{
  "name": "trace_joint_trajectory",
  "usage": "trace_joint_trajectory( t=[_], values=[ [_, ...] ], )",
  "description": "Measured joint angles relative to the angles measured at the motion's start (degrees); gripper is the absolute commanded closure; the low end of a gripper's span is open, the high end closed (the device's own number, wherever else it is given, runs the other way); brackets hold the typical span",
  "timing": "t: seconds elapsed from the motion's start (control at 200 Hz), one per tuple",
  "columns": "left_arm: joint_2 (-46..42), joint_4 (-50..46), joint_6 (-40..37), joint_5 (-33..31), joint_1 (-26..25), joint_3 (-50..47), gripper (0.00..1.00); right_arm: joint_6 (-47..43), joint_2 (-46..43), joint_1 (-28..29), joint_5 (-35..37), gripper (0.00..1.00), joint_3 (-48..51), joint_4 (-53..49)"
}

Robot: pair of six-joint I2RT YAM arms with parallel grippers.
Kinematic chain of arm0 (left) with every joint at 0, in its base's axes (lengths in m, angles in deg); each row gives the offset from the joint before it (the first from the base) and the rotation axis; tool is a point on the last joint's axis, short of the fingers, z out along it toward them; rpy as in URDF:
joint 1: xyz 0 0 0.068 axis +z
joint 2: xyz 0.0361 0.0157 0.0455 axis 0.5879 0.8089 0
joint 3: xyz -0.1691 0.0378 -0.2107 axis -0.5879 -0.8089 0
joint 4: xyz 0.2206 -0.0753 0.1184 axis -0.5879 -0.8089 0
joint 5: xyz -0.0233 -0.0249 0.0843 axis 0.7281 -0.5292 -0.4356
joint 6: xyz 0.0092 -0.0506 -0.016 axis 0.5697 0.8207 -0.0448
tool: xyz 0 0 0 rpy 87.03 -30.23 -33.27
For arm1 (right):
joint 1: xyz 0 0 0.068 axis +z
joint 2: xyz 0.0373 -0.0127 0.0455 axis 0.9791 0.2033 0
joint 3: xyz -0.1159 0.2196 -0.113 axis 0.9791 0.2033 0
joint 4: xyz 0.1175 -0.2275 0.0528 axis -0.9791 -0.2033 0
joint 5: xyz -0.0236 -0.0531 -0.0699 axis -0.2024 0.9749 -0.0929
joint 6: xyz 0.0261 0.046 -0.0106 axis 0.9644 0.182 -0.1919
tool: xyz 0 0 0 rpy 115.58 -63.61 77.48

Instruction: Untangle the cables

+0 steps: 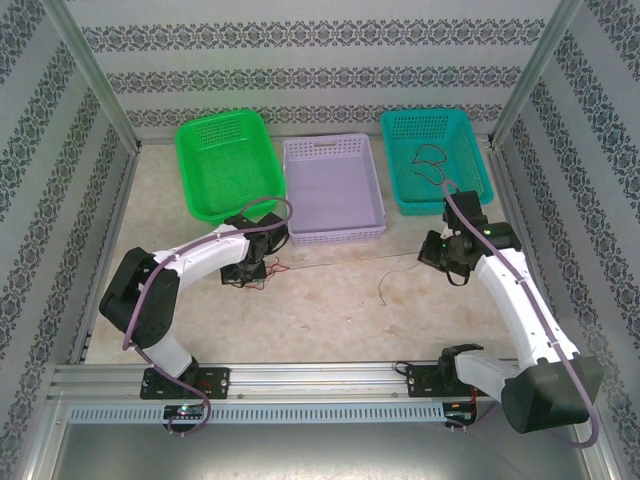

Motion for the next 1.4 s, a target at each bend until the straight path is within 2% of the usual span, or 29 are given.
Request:
trace_joint_trajectory(
  t=[0.3, 0.5, 0.704, 0.934, 1.199, 1.299, 1.399],
  values=[
    [1.03, -2.14, -0.20, -2.78, 0.33, 0.26, 1.00, -1.86, 1.31, -4.96, 6.01, 1.00, -6.99, -1.57],
    [1.66, -4.44, -0.61, -4.66, 2.27, -0.26, 1.00, -1.97, 3.04, -7.87, 11.52, 1.00, -13.57, -1.46],
    [1.66, -6.05, -1.42, -5.46, 2.56, -0.37, 1.00, -2.56, 5.92, -2.89, 13.79, 1.00, -17.99, -0.13],
    [3.37, -6.64, -2.75, -5.49, 3.15, 0.57, 1.00, -2.32, 2.78, 1.64, 16.52, 1.00, -21.09, -0.74],
    [4.68, -6.54, -4.52, -6.16, 6.73, -1.01, 1.00, -2.10, 0.76, -3.28, 18.75, 1.00, -31.78, -2.49],
    [4.63, -6.36, -5.81, -5.66, 8.92, -1.53, 1.00, -2.34, 0.76, -2.69, 16.00, 1.00, -33.55, -1.38],
    [3.91, -5.38, -7.19, -3.08, 9.62, -1.33, 1.00, -3.08, 1.84, 0.94, 12.92, 1.00, -35.60, -1.01]
  ],
)
